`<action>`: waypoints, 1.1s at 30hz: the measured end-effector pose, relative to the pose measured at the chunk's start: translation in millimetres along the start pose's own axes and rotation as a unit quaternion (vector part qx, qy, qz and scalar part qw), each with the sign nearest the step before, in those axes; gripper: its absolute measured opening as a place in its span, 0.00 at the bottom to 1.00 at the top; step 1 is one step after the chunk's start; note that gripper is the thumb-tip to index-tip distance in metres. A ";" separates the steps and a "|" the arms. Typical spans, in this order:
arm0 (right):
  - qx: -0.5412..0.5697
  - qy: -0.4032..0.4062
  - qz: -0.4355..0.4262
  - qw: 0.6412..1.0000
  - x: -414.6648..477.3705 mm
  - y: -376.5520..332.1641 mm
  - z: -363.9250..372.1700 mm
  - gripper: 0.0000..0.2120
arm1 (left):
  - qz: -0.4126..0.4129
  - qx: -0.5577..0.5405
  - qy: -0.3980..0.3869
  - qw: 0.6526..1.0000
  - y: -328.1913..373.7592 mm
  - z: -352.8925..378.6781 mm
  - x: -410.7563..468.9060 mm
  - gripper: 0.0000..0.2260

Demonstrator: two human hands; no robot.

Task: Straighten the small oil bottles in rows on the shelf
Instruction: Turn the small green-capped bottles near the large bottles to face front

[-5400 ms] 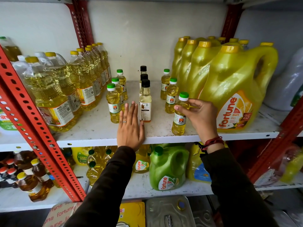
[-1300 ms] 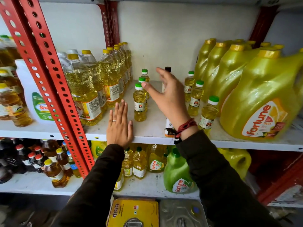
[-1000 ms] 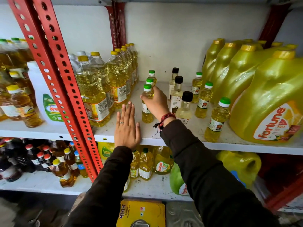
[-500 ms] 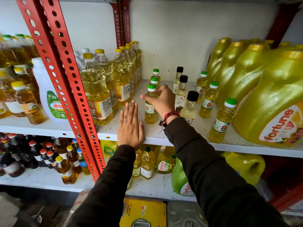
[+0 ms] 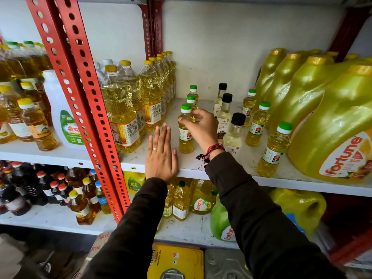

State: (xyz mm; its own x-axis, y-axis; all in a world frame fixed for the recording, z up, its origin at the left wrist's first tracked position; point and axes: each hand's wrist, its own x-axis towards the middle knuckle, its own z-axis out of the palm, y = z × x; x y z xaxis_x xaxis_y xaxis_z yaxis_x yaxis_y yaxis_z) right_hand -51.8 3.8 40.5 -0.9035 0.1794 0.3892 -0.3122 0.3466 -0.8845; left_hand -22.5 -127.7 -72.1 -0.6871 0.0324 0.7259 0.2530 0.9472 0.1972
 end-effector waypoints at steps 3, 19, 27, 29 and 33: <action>-0.010 0.003 0.004 1.000 0.6 3.3 2.8 0.20 | 0.000 -0.003 -0.002 1.000 -0.6 0.6 0.1 0.31; -0.021 -0.028 -0.040 0.999 -12.9 -1.6 -9.6 0.18 | 0.001 -0.043 0.015 0.999 -2.2 -0.6 -0.5 0.31; -0.028 -0.025 -0.063 0.997 -37.0 -7.9 -17.4 0.18 | 0.010 -0.027 0.008 1.000 -19.9 -1.7 -5.4 0.31; -0.026 -0.024 -0.067 0.997 -41.8 -8.6 -18.2 0.18 | 0.014 -0.021 0.006 1.000 -20.4 -1.5 -5.6 0.30; -0.023 -0.023 -0.070 0.997 -49.0 -9.5 -20.4 0.19 | 0.016 -0.014 0.003 1.000 -20.3 -1.3 -5.9 0.30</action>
State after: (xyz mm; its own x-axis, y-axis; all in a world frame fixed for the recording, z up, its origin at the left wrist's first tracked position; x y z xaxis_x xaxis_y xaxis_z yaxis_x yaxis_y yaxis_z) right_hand 1.5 10.5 35.0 -0.8650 0.0839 0.4948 -0.4233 0.4073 -0.8092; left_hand -22.7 -147.5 -79.6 -0.6737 0.0599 0.7366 0.2936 0.9364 0.1923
